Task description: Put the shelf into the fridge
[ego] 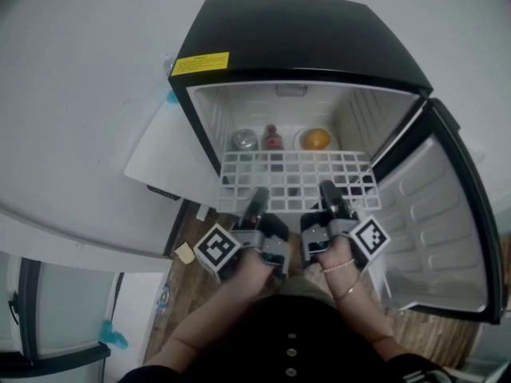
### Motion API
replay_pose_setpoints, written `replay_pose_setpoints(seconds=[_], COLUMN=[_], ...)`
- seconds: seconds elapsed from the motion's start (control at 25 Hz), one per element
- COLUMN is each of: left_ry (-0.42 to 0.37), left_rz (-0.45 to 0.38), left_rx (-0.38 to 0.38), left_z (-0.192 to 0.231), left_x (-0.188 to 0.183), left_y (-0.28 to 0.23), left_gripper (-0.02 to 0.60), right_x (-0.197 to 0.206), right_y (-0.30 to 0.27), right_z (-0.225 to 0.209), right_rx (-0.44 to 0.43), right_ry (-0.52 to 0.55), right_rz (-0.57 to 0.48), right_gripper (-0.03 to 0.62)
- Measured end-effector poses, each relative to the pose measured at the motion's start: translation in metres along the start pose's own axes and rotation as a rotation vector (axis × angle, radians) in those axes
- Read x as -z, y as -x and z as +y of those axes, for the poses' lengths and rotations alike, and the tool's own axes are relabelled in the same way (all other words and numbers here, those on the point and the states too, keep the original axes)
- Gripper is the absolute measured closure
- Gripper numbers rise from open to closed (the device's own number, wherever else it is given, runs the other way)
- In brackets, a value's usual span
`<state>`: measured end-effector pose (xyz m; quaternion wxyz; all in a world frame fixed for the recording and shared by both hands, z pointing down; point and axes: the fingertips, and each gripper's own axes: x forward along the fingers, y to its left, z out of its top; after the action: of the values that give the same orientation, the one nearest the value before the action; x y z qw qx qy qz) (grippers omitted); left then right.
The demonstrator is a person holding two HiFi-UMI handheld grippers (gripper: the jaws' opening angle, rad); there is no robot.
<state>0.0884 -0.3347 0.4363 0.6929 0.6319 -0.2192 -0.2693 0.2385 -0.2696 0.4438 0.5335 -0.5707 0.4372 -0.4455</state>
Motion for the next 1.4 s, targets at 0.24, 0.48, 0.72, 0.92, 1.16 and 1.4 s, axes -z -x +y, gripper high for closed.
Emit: replay_pose_setpoints(seconds=[0.24, 0.48, 0.72, 0.92, 1.16, 1.4], left_ry=[-0.002, 0.003, 0.007, 0.009, 0.025, 0.039], left_rz=[-0.008, -0.006, 0.006, 0.011, 0.007, 0.002], left_rx=[-0.005, -0.008, -0.012, -0.013, -0.018, -0.018], left_z=[0.002, 0.003, 0.005, 0.006, 0.01, 0.013], left_x=[-0.004, -0.006, -0.008, -0.01, -0.014, -0.017], left_y=[-0.005, -0.012, -0.021, -0.029, -0.035, -0.044], left_gripper=[0.546, 0.546, 0.546, 0.546, 0.546, 0.546], right_x=[0.0, -0.003, -0.006, -0.009, -0.011, -0.012], right_y=[-0.004, -0.014, -0.025, -0.032, -0.04, -0.048], right_z=[-0.002, -0.003, -0.003, -0.005, -0.007, -0.008], right_rx=[0.0, -0.001, -0.007, -0.007, -0.01, -0.015], right_ry=[-0.008, -0.017, -0.023, -0.022, -0.021, -0.022], right_rz=[-0.005, -0.01, -0.015, -0.02, -0.02, -0.015], right_gripper=[0.565, 0.566, 0.568, 0.569, 0.569, 0.569])
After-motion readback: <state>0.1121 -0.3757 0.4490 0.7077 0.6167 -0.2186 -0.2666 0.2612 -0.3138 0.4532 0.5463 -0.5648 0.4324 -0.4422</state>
